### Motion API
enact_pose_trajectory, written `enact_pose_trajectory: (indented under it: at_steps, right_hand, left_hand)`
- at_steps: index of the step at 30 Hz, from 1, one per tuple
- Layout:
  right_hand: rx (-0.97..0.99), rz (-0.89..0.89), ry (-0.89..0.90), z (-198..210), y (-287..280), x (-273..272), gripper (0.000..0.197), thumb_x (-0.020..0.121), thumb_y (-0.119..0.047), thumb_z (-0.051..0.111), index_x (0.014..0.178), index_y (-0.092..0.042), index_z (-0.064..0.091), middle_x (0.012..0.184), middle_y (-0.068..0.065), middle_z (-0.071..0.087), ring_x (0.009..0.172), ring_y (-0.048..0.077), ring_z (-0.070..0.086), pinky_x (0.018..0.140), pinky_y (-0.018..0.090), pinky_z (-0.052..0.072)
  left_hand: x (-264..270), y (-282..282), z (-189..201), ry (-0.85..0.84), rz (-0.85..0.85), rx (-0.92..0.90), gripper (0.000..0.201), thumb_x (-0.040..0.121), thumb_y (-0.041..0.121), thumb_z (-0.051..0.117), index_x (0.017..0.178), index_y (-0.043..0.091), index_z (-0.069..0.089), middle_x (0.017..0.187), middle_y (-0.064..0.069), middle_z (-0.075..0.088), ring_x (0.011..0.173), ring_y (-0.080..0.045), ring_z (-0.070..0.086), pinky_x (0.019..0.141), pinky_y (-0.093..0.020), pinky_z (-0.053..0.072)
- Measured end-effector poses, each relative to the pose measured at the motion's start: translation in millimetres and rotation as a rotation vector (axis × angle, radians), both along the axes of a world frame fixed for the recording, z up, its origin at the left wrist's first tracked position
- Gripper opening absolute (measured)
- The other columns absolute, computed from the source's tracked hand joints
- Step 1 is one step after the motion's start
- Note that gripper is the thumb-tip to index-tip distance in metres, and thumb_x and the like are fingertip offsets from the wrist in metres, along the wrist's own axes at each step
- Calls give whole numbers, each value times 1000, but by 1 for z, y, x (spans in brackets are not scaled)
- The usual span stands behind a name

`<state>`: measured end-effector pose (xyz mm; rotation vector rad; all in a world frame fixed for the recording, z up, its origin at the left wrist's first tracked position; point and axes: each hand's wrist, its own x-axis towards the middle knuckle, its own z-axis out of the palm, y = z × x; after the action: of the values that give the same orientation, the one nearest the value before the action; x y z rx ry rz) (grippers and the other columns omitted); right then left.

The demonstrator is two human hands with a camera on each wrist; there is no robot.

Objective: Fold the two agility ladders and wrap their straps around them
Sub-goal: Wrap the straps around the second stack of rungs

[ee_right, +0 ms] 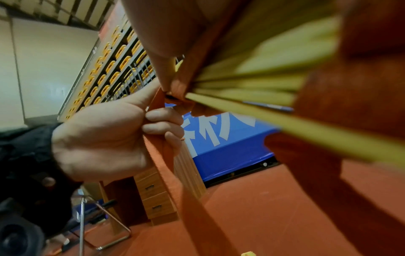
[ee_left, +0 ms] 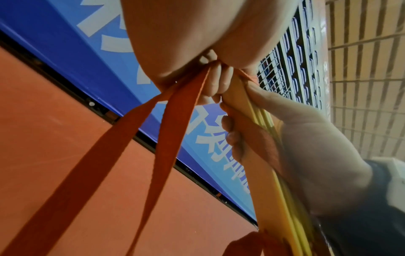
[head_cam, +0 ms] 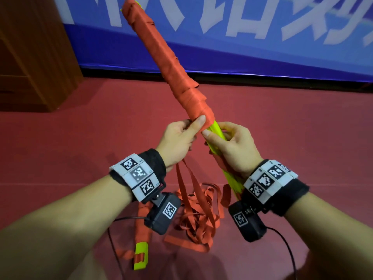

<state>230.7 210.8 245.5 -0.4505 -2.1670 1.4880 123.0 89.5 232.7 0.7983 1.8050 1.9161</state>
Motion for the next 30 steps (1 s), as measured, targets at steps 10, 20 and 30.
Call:
enact_pose_trajectory:
  at_steps: [10, 20, 30]
  right_hand:
    - [149, 64, -58, -6, 1, 1, 45, 79, -43, 82, 115, -25, 62, 90, 5, 74, 80, 24, 71, 78, 47, 59]
    - [519, -183, 16, -10, 1, 6, 38, 80, -46, 80, 106, -28, 59, 95, -11, 66, 87, 14, 62, 75, 43, 53]
    - [444, -187, -6, 2, 12, 9, 25, 87, -50, 72, 103, -30, 72, 75, -11, 67, 68, 6, 61, 62, 31, 49]
  left_hand:
    - [6, -7, 5, 184, 110, -30, 16, 96, 34, 68, 90, 21, 73, 48, 20, 55, 49, 5, 49, 58, -19, 39]
    - [5, -3, 2, 279, 274, -35, 36, 89, 49, 74, 86, 14, 76, 72, 3, 73, 63, -4, 56, 66, -32, 47]
    - [3, -7, 4, 177, 28, -15, 37, 94, 53, 55, 101, 17, 59, 54, 8, 47, 52, -12, 46, 58, -34, 42]
